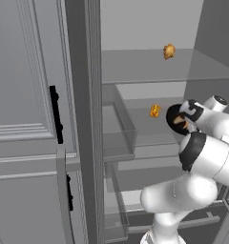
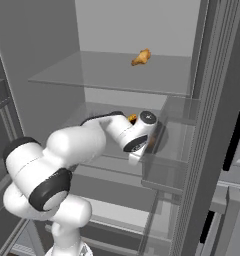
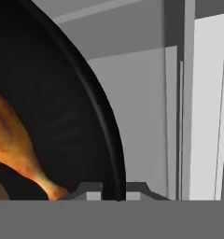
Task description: Pick the chicken drumstick and sweet potato from their plates and place them in the bowl. Then put the bowl in the fridge.
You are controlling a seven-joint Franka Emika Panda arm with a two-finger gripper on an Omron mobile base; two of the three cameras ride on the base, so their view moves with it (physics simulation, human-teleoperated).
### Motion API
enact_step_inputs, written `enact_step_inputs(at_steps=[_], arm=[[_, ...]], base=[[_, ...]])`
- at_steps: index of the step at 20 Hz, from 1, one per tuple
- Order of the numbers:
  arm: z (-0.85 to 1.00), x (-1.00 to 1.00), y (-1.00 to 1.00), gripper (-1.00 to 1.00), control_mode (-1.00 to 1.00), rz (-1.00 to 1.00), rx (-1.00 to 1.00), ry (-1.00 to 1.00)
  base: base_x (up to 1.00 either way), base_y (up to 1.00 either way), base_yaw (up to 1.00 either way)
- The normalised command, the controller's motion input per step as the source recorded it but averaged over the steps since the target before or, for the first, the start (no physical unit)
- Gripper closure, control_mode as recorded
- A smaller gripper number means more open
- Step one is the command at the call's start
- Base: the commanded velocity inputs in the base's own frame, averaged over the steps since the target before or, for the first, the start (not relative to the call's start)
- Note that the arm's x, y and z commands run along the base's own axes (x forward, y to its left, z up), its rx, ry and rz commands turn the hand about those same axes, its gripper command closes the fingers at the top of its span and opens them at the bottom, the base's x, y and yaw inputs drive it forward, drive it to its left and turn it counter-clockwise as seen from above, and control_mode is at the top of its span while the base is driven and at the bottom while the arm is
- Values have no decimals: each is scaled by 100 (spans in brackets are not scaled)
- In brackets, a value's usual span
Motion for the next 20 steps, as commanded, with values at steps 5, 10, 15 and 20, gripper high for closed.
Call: enact_step_inputs(at_steps=[5,10,15,20], arm=[[-47,41,-5,100,-100,0,2,0],[-25,35,2,-100,-100,0,0,-5],[0,-1,3,-100,-100,0,0,-31],[37,-36,22,-100,-100,0,-6,-29]], base=[[0,0,0],[0,0,0],[0,0,0],[0,0,0]])
